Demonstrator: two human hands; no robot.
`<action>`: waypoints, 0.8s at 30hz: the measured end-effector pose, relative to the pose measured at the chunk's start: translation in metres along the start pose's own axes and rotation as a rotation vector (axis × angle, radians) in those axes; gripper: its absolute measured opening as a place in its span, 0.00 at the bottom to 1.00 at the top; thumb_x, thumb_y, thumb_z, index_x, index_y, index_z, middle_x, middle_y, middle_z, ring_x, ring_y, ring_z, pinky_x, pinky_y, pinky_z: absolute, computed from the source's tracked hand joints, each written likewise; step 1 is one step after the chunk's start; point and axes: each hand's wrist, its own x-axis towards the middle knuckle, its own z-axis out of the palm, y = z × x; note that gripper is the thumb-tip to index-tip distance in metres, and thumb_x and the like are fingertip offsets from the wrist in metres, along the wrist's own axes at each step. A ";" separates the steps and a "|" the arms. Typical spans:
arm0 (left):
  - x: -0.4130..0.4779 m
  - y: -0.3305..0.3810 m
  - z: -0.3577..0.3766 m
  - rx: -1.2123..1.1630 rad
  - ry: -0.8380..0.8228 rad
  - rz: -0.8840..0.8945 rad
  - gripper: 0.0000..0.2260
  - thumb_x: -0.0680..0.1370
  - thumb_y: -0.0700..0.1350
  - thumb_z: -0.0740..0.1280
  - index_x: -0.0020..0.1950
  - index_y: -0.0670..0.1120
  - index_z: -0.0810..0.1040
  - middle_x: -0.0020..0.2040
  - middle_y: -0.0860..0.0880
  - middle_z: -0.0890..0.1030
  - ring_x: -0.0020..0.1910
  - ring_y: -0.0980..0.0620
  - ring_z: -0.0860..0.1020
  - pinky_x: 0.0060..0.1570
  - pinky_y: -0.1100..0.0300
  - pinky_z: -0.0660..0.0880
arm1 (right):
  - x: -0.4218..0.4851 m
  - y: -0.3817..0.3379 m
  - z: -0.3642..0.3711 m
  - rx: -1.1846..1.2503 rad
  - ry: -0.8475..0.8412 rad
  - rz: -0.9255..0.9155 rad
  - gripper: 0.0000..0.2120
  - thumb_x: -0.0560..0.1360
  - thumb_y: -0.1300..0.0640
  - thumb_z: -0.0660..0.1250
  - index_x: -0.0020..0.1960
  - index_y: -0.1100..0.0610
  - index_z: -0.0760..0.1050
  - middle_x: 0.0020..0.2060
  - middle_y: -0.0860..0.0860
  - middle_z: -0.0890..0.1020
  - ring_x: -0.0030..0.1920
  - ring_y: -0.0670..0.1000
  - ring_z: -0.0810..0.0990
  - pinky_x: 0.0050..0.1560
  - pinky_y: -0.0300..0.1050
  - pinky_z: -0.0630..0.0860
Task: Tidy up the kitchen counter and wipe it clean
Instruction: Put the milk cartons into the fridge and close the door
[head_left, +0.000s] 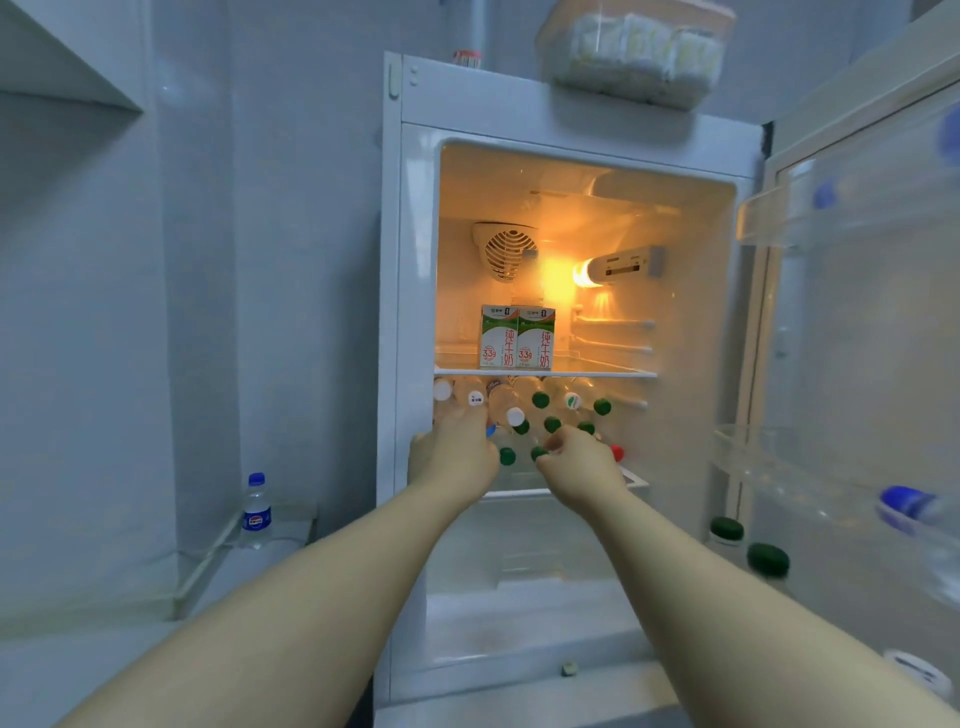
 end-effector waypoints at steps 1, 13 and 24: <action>-0.008 0.004 -0.002 0.013 0.000 -0.005 0.09 0.78 0.39 0.55 0.56 0.47 0.70 0.56 0.44 0.75 0.46 0.44 0.72 0.47 0.54 0.66 | -0.008 0.001 -0.007 0.017 0.004 -0.005 0.13 0.77 0.58 0.59 0.60 0.58 0.73 0.56 0.56 0.78 0.56 0.57 0.75 0.56 0.46 0.72; -0.143 0.101 -0.013 -0.075 0.044 -0.047 0.12 0.81 0.41 0.52 0.58 0.45 0.73 0.57 0.46 0.76 0.49 0.46 0.74 0.45 0.55 0.73 | -0.159 0.047 -0.101 0.316 -0.021 -0.102 0.11 0.78 0.61 0.59 0.57 0.60 0.76 0.54 0.55 0.79 0.49 0.50 0.72 0.49 0.42 0.68; -0.273 0.205 -0.011 -0.409 0.009 -0.027 0.13 0.81 0.41 0.56 0.61 0.47 0.76 0.60 0.50 0.78 0.59 0.50 0.75 0.56 0.59 0.70 | -0.284 0.127 -0.199 0.337 0.061 -0.058 0.11 0.75 0.59 0.60 0.54 0.56 0.77 0.51 0.54 0.82 0.54 0.55 0.79 0.50 0.43 0.73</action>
